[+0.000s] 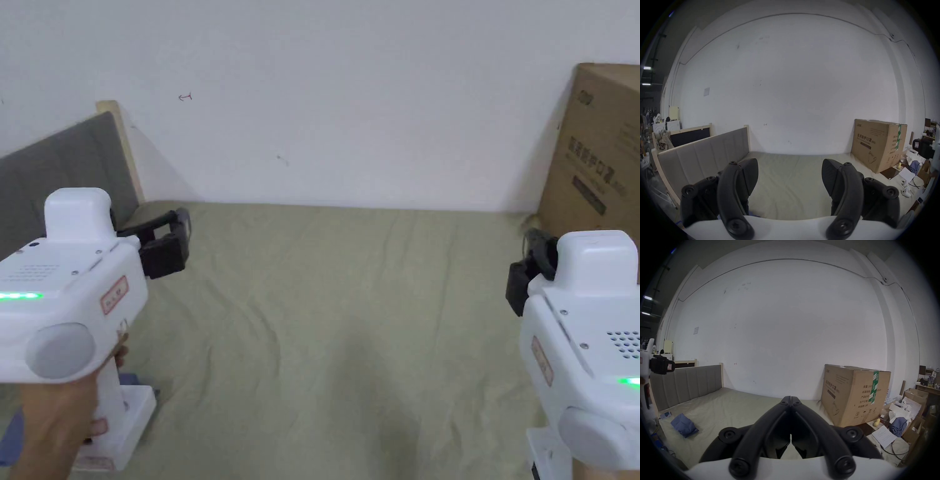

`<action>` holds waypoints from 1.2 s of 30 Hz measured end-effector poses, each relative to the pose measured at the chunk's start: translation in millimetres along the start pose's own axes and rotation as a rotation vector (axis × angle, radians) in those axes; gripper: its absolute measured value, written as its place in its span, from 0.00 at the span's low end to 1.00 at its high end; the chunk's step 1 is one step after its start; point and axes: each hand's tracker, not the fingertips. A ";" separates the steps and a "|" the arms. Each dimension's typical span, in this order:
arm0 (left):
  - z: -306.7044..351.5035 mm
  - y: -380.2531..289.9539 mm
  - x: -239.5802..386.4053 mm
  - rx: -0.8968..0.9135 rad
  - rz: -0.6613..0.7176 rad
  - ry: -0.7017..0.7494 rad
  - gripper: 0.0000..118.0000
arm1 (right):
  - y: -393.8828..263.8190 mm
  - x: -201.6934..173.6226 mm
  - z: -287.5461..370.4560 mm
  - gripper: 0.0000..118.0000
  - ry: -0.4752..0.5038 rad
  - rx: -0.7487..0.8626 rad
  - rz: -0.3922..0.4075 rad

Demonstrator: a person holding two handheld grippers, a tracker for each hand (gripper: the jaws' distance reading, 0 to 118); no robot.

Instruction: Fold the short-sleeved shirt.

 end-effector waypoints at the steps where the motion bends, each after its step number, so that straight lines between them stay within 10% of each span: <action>1: 1.2 -5.4 9.8 0.011 0.012 -0.012 0.71 | -0.2 2.7 3.3 0.00 -0.005 0.002 0.000; 5: -1.2 -37.0 39.9 0.060 0.009 -0.060 0.66 | -4.4 11.1 14.7 0.00 -0.032 0.008 0.009; 9: 3.3 -61.4 63.0 0.089 -0.030 -0.060 0.00 | -10.4 17.6 22.6 0.00 -0.052 -0.001 -0.001; 36: 10.3 -70.2 76.8 0.046 -0.017 -0.112 0.00 | -20.9 9.9 22.2 0.00 -0.041 -0.017 -0.006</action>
